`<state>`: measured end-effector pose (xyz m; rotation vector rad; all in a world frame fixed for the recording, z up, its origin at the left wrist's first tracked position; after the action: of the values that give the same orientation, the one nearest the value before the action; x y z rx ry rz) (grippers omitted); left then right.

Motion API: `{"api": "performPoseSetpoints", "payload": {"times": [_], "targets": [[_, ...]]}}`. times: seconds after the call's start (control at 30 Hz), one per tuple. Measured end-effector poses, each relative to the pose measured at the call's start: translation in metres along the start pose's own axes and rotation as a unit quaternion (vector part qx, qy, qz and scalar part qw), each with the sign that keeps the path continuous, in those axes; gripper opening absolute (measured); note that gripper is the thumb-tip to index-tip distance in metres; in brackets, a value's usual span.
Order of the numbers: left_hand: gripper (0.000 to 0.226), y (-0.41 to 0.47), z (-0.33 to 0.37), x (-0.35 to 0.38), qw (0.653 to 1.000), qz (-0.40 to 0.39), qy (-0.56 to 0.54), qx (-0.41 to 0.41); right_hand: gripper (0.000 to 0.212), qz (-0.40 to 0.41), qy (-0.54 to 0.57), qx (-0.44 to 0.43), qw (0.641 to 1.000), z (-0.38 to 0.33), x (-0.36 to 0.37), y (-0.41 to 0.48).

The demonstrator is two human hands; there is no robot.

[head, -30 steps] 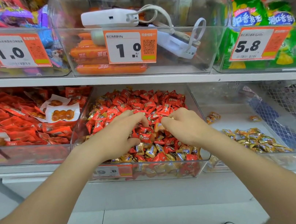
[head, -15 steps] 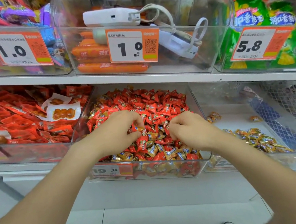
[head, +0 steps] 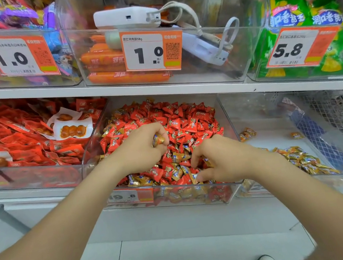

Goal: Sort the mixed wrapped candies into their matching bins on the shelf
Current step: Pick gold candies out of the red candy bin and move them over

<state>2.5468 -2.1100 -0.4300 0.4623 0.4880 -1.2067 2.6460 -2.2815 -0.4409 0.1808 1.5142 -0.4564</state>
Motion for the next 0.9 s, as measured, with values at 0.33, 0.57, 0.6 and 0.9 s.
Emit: {"api": "performPoseSetpoints", "payload": {"times": [0.33,0.57,0.6,0.9], "targets": [[0.037,-0.008,0.005,0.010,0.989,-0.039,0.140,0.033,0.017,-0.007,0.022,-0.026,0.999,-0.004,0.003,0.011],[0.010,-0.013,0.010,0.010,0.986,-0.045,0.147,0.064,0.010,0.068,0.151,0.006,0.986,0.002,-0.014,0.003],[0.003,-0.014,0.011,0.011,0.985,-0.045,0.149,0.075,0.003,0.073,0.162,0.007,0.984,0.002,-0.015,0.003],[0.032,-0.002,0.004,0.029,0.961,-0.121,0.245,0.054,0.027,0.059,0.036,0.030,0.997,-0.001,-0.010,0.004]]}}
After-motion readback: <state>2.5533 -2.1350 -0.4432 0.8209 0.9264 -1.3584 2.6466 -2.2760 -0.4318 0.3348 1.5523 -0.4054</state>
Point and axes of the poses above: each hand's wrist, its own y-axis towards the middle knuckle, its own x-axis out of the palm, z = x × y, the point moved 5 cm from there along y, towards the middle knuckle, and after that the axes turned 13 degrees about -y, right-handed, at the moved point
